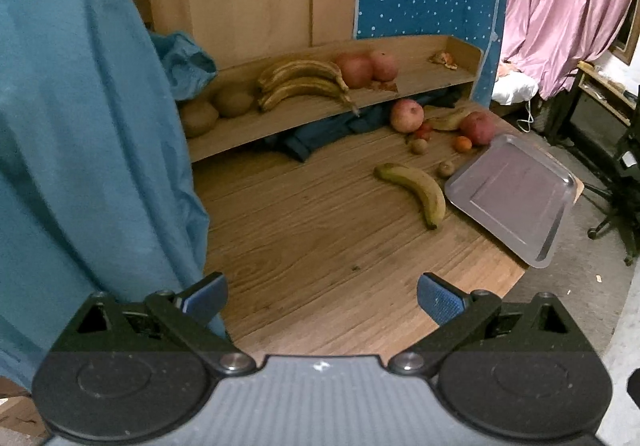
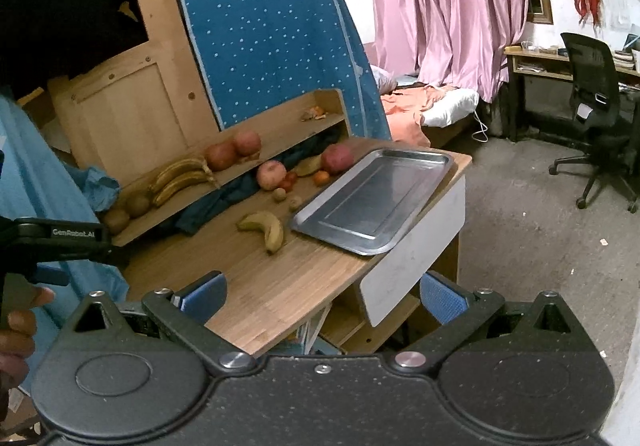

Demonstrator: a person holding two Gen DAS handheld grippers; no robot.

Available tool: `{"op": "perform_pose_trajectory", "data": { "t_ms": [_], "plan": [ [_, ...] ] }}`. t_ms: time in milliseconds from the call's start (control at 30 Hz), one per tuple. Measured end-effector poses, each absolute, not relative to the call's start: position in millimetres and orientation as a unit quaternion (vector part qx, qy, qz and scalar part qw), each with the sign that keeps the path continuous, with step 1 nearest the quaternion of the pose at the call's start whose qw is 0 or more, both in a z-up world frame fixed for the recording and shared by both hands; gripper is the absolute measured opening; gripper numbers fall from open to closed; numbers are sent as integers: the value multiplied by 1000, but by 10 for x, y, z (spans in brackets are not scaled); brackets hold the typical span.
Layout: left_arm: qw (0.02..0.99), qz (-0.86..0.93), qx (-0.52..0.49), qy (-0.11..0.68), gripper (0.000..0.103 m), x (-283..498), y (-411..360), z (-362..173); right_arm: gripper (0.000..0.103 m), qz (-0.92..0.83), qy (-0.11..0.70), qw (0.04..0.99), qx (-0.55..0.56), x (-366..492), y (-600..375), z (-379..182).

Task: Organize fruits
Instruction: 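Move the left tool toward the yellow banana while the right tool approaches a small brown fruit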

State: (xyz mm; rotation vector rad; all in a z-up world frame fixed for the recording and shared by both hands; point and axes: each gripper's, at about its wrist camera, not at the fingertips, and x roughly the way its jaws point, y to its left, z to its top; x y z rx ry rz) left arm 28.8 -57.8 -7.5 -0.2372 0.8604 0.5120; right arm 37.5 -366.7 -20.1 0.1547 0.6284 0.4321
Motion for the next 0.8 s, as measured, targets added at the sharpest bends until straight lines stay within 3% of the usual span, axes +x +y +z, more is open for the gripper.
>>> {"op": "perform_pose_trajectory", "data": {
  "t_ms": [267,800],
  "plan": [
    [853,244,-121,445,103,997,-602,-354,102,258,300,918,32,847,-3635,-344],
    [832,224,-150,485,103,2790,-254,-932,102,345,349,870,-42,2753,-2987,-551]
  ]
}}
